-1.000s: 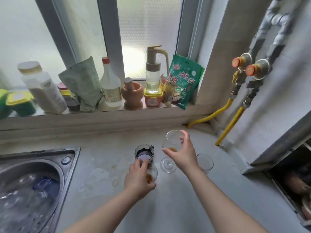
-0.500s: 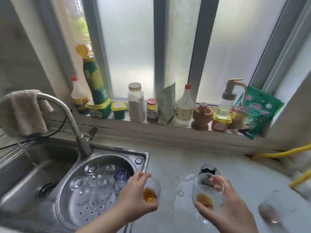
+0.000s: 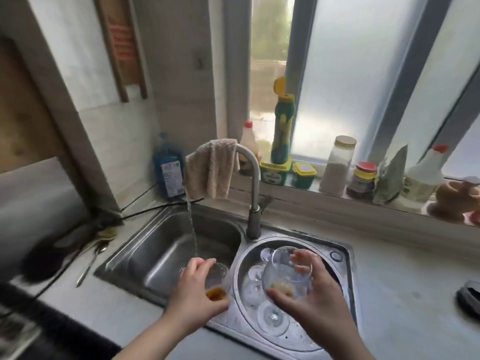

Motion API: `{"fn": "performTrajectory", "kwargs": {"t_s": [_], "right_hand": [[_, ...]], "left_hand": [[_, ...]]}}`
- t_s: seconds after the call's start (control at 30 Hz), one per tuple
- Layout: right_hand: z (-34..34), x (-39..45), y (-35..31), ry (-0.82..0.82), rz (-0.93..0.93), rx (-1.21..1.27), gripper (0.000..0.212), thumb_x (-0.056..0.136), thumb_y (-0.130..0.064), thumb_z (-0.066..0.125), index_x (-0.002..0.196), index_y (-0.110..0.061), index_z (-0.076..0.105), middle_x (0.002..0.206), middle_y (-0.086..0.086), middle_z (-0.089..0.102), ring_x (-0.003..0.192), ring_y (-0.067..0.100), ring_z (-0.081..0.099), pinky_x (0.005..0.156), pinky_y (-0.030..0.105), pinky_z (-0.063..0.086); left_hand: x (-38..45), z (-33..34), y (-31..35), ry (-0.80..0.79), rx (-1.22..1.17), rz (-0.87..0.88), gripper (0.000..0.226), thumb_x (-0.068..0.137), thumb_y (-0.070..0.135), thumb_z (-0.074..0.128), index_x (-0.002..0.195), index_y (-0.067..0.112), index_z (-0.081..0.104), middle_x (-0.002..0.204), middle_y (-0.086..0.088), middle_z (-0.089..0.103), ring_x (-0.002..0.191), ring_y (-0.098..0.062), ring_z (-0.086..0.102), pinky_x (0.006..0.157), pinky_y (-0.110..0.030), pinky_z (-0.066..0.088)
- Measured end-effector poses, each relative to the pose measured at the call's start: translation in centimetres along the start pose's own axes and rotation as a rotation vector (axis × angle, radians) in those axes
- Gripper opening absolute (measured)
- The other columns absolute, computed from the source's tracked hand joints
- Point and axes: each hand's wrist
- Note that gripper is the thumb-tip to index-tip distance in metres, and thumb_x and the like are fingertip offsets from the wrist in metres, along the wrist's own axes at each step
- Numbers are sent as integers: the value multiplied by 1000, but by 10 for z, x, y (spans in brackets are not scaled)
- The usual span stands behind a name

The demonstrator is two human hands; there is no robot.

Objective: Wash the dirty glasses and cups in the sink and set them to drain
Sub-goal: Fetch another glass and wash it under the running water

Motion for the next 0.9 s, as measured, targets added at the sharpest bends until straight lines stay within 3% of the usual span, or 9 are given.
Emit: {"fn": "performTrajectory", "kwargs": {"t_s": [0.13, 0.27, 0.47, 0.67, 0.8, 0.9], "right_hand": [[64, 33, -22, -86, -33, 6, 65, 56, -43, 86, 109, -39, 48, 105, -24, 59, 98, -9, 56, 76, 7, 42], [130, 72, -25, -128, -30, 12, 67, 56, -44, 85, 110, -38, 46, 107, -24, 57, 100, -9, 53, 77, 5, 37], [226, 145, -19, -202, 32, 32, 63, 56, -38, 85, 100, -47, 41, 103, -26, 55, 94, -5, 54, 77, 13, 40], [290, 208, -8, -247, 133, 96, 56, 57, -36, 82, 103, -39, 50, 103, -18, 63, 92, -3, 61, 77, 24, 52], [318, 229, 7, -218, 132, 71, 74, 58, -37, 84, 123, -28, 50, 110, -13, 60, 98, 2, 60, 84, 26, 52], [326, 236, 7, -165, 115, 80, 68, 61, -32, 85, 120, -29, 52, 101, -12, 61, 93, 7, 64, 81, 38, 56]], "left_hand": [[12, -31, -58, 43, -13, -85, 84, 69, 48, 75, 142, 28, 39, 134, 10, 34, 124, -11, 41, 98, -20, 34], [32, -53, -111, 48, -28, -153, 88, 67, 50, 79, 142, 28, 39, 137, 11, 33, 124, -10, 44, 98, -23, 38], [78, -77, -185, 22, -11, -241, 90, 66, 49, 81, 142, 27, 38, 136, 10, 33, 123, -8, 43, 98, -19, 35], [137, -75, -230, -33, -25, -278, 90, 70, 50, 78, 144, 25, 34, 142, 8, 29, 124, -9, 43, 87, -20, 37], [184, -54, -248, -104, 21, -253, 93, 72, 53, 75, 147, 21, 28, 147, 4, 27, 128, -13, 42, 100, -23, 37], [224, -29, -262, -182, 96, -220, 96, 73, 55, 73, 147, 20, 25, 149, 4, 25, 132, -16, 38, 105, -28, 37]]}}
Point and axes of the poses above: each hand's wrist, its own x-axis towards the middle knuckle, its own z-axis out of the palm, y = z × x
